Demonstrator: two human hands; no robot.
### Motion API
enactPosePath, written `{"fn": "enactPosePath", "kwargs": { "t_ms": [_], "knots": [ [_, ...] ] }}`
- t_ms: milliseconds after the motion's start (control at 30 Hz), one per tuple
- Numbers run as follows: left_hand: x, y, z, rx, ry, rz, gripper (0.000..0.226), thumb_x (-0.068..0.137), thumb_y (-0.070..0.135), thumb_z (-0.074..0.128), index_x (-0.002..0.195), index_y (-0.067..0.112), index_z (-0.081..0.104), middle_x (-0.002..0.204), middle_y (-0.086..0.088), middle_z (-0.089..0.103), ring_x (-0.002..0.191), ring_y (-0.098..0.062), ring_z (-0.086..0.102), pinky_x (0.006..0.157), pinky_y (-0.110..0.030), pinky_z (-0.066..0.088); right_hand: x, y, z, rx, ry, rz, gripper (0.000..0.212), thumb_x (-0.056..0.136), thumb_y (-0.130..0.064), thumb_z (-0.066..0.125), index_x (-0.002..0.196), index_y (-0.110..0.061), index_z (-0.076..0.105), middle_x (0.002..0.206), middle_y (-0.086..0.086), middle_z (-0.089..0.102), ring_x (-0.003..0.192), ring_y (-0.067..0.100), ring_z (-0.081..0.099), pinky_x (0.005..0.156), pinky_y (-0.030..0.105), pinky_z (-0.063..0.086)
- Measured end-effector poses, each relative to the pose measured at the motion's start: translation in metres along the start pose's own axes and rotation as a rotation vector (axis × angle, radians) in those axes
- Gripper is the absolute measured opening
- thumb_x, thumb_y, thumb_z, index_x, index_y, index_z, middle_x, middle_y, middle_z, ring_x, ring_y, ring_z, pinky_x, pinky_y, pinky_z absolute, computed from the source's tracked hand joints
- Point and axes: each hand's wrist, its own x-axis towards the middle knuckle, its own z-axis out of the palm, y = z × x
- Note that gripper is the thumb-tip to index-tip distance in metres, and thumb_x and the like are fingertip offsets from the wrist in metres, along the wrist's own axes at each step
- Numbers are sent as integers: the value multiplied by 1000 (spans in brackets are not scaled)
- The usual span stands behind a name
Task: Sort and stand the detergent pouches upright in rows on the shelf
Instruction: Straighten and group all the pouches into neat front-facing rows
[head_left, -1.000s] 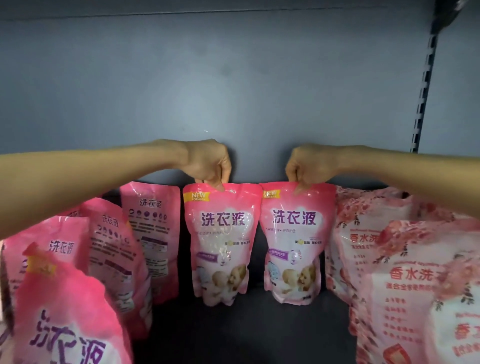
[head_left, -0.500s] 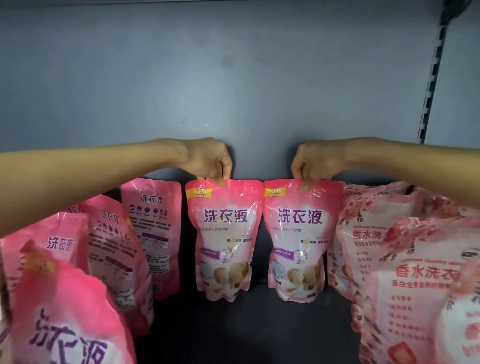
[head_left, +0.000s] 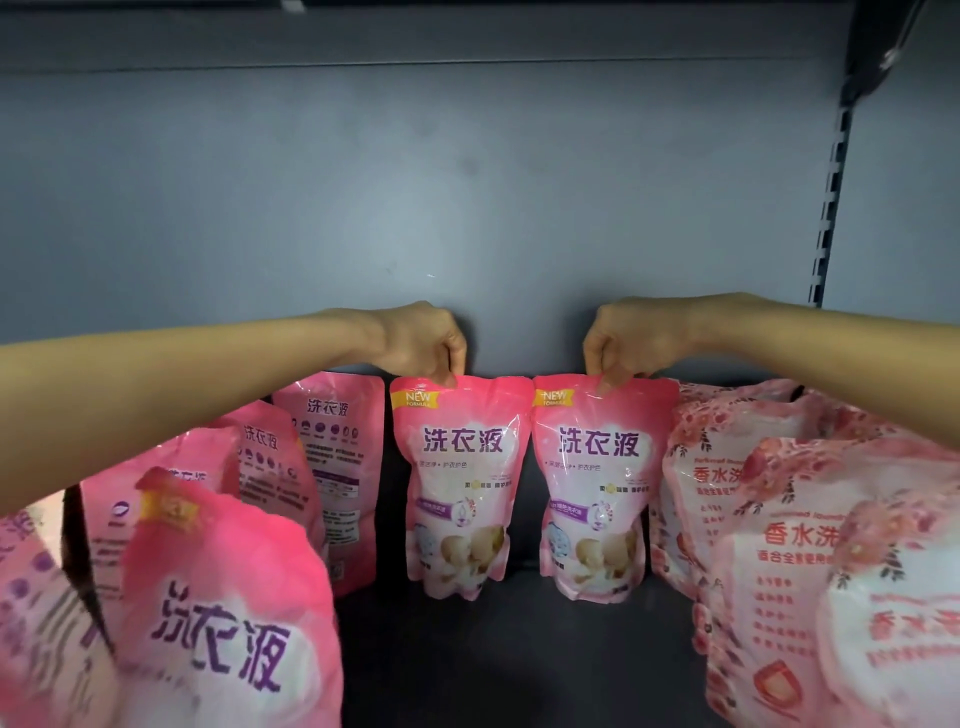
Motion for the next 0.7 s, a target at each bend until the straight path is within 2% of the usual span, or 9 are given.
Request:
{"fn": "enactPosePath", "kwargs": {
  "t_ms": [67,167,267,333,467,567,700],
  "knots": [
    [-5,-1,-2,6,4,-6,13,87,13,62,98,12,69,77,13,58,83,-7,56,74,-17,40,-3,-4,-1,-7,22,9,5,81,-16,71,79,-15,66,70,-3,59,59,10,51,52,18,44],
    [-14,-5,-6,12,-3,-9,15,90,13,57,100,15,69,83,13,59,85,-6,55,69,-13,40,-7,-9,-2,-14,39,22,6,82,-18,70,85,-14,68,78,2,65,63,13,56,59,23,49],
    [-22,-12,-6,21,-9,-16,15,90,17,58,101,16,68,89,9,61,87,-7,55,78,-18,39,-12,-15,-2,-28,52,32,3,84,-19,67,87,-18,68,99,9,70,93,26,65,83,36,53],
    [-25,-16,-6,21,-11,-14,14,90,21,60,100,18,68,89,8,62,86,-8,56,79,-19,40,-17,-20,-1,-37,66,47,12,86,-19,64,97,-15,68,104,4,69,98,22,63,89,35,51],
    [-32,-19,-9,25,-16,-8,16,89,29,60,100,19,66,87,10,61,88,-10,57,81,-21,41,-27,-30,-3,-36,92,59,23,88,-23,61,109,-13,65,110,0,66,100,16,59,93,28,46],
    [-42,-17,-16,73,-32,-27,25,90,32,58,109,16,63,102,4,64,96,-13,57,87,-23,42,-35,-40,-7,6,141,36,24,90,-22,59,111,-12,65,112,0,66,106,16,59,95,27,44],
    [-68,-17,-25,85,-49,-69,34,90,35,57,117,15,60,113,2,64,102,-14,57,92,-24,42,-42,-55,-15,39,210,-29,21,91,-20,59,109,-13,66,112,-1,66,97,11,57,87,20,41]
  ]
}}
